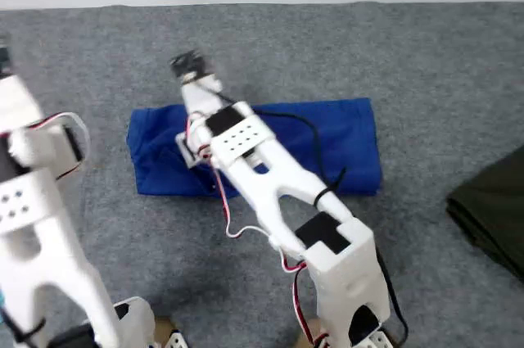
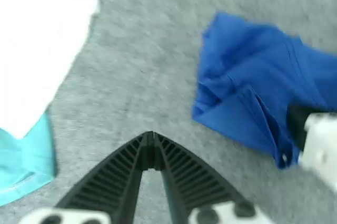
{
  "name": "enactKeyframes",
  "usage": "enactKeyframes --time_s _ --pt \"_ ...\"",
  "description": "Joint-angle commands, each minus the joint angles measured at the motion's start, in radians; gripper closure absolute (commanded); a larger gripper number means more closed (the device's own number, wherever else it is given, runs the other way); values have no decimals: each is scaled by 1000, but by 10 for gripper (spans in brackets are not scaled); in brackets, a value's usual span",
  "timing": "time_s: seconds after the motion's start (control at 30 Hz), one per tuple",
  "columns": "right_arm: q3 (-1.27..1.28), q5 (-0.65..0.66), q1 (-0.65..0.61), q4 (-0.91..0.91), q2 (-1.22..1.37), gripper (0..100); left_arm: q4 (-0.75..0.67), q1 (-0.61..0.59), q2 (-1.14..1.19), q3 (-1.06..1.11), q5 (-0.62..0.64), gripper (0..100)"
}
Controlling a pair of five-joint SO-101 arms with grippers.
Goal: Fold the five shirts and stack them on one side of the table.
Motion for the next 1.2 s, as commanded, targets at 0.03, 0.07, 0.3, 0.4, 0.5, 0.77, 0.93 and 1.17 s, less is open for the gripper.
enactKeyframes --time_s 0.03,0.07,0.3,0.4,0.5,0.77,0.93,1.17 --pt "-54 170 -54 51 -73 990 -6 -161 -94 7 -2 996" --pt "-54 213 -64 50 -73 990 -6 -189 -100 16 -2 996" --pt "-55 282 -104 71 -84 885 -6 -264 -143 107 -44 996" --pt "-115 282 -104 145 -90 795 -8 -262 -173 139 -74 996" --pt "-218 284 -104 236 -93 790 -9 -262 -193 160 -78 996" --pt "-344 278 -159 390 -84 789 -60 -261 -196 193 -78 996" --pt "-344 238 -185 400 -24 789 -92 -261 -198 226 -78 996" --pt "-348 224 -159 369 116 789 -87 -261 -198 226 -78 996"
